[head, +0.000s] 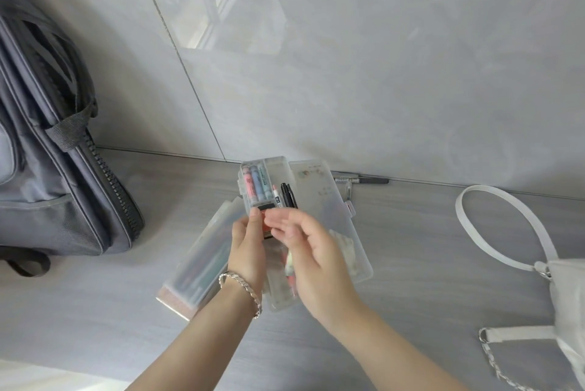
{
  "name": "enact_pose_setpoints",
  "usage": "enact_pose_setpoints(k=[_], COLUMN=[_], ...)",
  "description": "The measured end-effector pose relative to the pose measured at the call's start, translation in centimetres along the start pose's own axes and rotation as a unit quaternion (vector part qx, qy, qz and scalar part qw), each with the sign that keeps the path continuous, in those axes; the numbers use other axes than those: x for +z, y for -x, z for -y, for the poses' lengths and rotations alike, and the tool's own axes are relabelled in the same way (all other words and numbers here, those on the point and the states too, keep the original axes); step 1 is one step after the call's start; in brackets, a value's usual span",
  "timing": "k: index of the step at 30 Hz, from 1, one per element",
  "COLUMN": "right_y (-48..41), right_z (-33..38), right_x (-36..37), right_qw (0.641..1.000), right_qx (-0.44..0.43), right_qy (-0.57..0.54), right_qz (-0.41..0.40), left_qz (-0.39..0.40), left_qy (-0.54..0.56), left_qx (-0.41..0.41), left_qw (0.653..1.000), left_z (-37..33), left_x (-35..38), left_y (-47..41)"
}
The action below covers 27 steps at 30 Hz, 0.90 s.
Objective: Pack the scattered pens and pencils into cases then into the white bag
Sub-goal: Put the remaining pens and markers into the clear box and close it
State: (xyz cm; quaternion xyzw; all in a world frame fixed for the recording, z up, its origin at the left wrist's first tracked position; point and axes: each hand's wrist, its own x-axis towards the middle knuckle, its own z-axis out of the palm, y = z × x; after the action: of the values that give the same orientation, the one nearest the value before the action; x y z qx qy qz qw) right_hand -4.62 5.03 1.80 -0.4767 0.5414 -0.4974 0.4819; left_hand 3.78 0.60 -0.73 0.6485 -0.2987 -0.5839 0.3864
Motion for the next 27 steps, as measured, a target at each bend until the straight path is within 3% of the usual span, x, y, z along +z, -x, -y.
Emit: enact_pose_setpoints(k=[3, 7, 10, 14, 16, 18, 21, 24, 27], right_y=[0.7, 1.1, 1.3, 1.2, 0.4, -1.1, -5.1, -10.3, -13.8], right_z=[-1.5, -2.9, -3.4, -3.8, -3.5, -2.5, -1.9, -4.1, -7.2], right_x=[1.0, 0.4, -0.7, -1.5, -1.8, -2.7, -5.3, -8.6, -10.6], right_qw=[0.980, 0.901, 0.870, 0.845, 0.861, 0.910, 0.947, 0.915, 0.847], right_qx=[-0.089, -0.222, -0.236, -0.230, -0.219, -0.189, -0.102, 0.004, 0.102], right_qy=[0.176, 0.373, 0.433, 0.481, 0.453, 0.357, 0.303, 0.400, 0.522], right_qz=[0.035, 0.006, -0.010, 0.041, 0.078, 0.090, 0.015, -0.046, 0.027], left_qz=[0.019, 0.024, 0.008, -0.001, 0.000, -0.002, -0.009, -0.015, -0.024], left_qy=[0.061, 0.067, 0.026, -0.035, -0.060, -0.091, -0.125, -0.147, -0.139], left_qx=[-0.013, -0.022, -0.006, 0.014, 0.025, 0.034, 0.034, 0.033, 0.033], left_qw=[0.998, 0.997, 1.000, 0.999, 0.998, 0.995, 0.992, 0.988, 0.989], left_z=[-0.1, -0.5, -0.3, 0.2, 0.2, 0.1, -0.1, -0.3, -0.6], left_x=[0.4, 0.3, -0.1, -0.2, 0.1, 0.3, 0.2, 0.0, -0.1], left_y=[0.4, 0.8, 0.6, -0.1, -0.3, -0.6, -1.2, -2.0, -2.7])
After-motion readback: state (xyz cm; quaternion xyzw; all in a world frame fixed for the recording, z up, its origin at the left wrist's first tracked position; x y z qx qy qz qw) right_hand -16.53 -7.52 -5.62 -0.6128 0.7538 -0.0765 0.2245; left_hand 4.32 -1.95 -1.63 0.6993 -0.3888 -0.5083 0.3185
